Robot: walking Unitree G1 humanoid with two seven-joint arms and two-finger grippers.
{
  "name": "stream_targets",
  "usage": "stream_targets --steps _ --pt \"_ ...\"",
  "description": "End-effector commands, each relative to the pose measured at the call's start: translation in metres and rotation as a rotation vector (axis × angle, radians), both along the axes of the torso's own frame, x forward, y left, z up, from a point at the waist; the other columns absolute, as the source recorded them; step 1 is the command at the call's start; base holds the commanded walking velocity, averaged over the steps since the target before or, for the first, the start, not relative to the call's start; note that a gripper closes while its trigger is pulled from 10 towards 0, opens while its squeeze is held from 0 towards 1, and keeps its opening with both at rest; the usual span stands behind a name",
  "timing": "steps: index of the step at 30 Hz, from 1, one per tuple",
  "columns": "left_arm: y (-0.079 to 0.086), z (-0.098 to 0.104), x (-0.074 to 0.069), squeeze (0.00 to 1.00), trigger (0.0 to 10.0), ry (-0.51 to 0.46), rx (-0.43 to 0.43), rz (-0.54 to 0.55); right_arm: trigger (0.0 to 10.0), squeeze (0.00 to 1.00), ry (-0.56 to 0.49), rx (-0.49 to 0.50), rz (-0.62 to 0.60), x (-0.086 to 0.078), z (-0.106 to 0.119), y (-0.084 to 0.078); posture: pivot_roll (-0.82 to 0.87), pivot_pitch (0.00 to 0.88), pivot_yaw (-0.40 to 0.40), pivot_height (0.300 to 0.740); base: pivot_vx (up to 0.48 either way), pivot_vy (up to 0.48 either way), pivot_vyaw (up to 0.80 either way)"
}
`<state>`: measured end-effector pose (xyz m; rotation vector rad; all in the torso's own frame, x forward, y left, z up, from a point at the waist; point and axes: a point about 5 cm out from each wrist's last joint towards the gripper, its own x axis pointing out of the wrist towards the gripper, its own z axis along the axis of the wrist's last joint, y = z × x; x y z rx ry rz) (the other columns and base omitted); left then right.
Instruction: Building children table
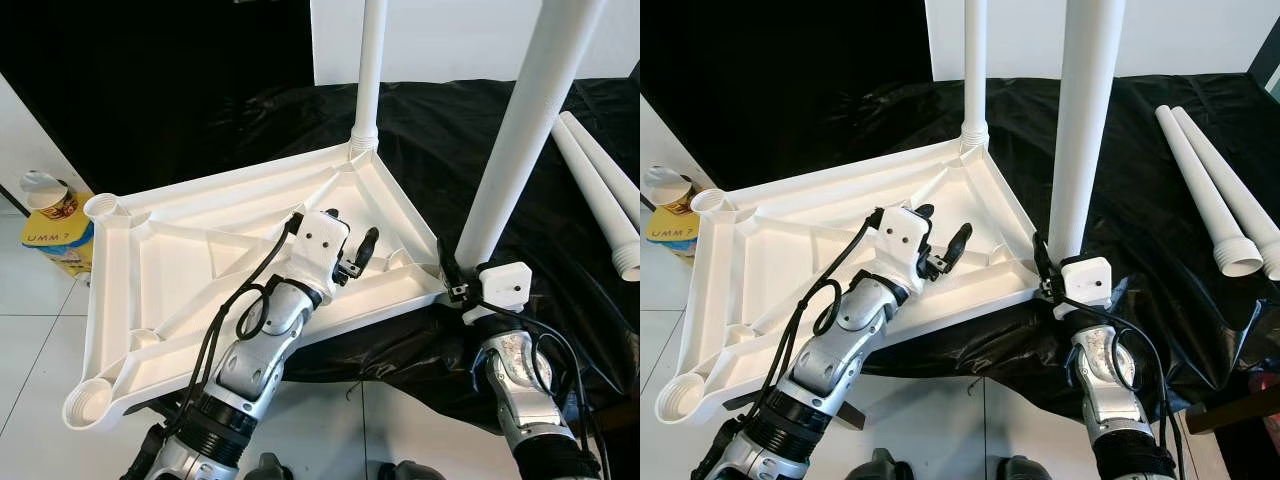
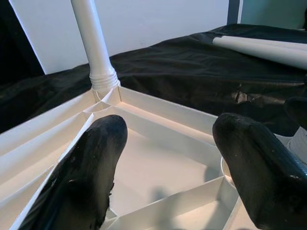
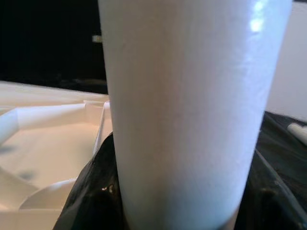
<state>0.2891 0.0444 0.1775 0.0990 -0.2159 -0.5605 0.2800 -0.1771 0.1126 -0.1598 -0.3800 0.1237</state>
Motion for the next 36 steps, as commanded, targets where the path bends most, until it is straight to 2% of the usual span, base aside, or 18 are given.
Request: stream_targets --steps 1,4,5,9,13,17,23,30,32,33,35,36 --pt "-0.006 0.001 -0.005 0.0 10.0 -0.007 0.032 -0.116 10.0 0.0 0.161 0.031 -0.007 -0.007 -0.031 -0.001 0.04 0.108 0.057 0.74 0.0 0.0 0.0" --pt "-0.005 0.001 -0.005 0.0 10.0 -0.009 0.033 -0.116 10.0 0.0 0.184 0.081 -0.021 -0.005 -0.034 -0.003 0.03 0.108 0.059 0.74 0.0 0.0 0.0" --pt "-0.005 0.001 -0.005 0.0 10.0 -0.009 0.033 -0.117 10.0 0.0 0.205 0.128 -0.028 -0.004 -0.035 -0.004 0.03 0.108 0.06 0.74 0.0 0.0 0.0" --pt "-0.006 0.002 -0.005 0.0 10.0 -0.01 0.033 -0.117 10.0 0.0 0.221 0.155 -0.031 -0.003 -0.037 -0.004 0.03 0.108 0.062 0.74 0.0 0.0 0.0" --pt "-0.007 0.003 -0.005 0.0 10.0 -0.012 0.031 -0.122 10.0 0.0 0.271 0.237 -0.018 0.001 -0.039 -0.002 0.03 0.11 0.061 0.74 0.0 0.0 0.0" --pt "-0.007 0.003 -0.006 0.0 10.0 -0.012 0.03 -0.123 10.0 0.0 0.31 0.258 -0.042 0.005 -0.04 -0.002 0.03 0.115 0.056 0.74 0.0 0.0 0.0" --pt "-0.007 0.002 -0.007 0.0 10.0 -0.008 0.028 -0.117 10.0 0.0 0.401 0.253 -0.132 0.012 -0.042 -0.008 0.03 0.119 0.046 0.74 0.0 0.0 0.0" --pt "-0.007 0.002 -0.007 0.0 10.0 -0.008 0.023 -0.113 10.0 0.0 0.435 0.264 -0.16 0.012 -0.042 -0.008 0.03 0.119 0.036 0.74 0.0 0.0 0.0" --pt "-0.007 0.002 -0.007 0.0 10.0 -0.008 0.022 -0.111 10.0 0.0 0.423 0.172 -0.151 0.013 -0.038 -0.005 0.03 0.117 0.033 0.74 0.0 0.0 0.0" --pt "-0.007 0.002 -0.007 0.0 10.0 -0.008 0.022 -0.111 10.0 0.0 0.423 0.172 -0.151 0.013 -0.038 -0.005 0.03 0.117 0.033 0.74 0.0 0.0 0.0" --pt "-0.007 0.002 -0.007 0.0 10.0 -0.009 0.021 -0.11 10.0 0.0 0.399 0.081 -0.126 0.013 -0.036 -0.002 0.03 0.115 0.029 0.74 0.0 0.0 0.0" --pt "-0.007 0.002 -0.007 0.0 10.0 -0.009 0.021 -0.11 10.0 0.0 0.399 0.081 -0.126 0.013 -0.036 -0.002 0.03 0.115 0.029 0.74 0.0 0.0 0.0"
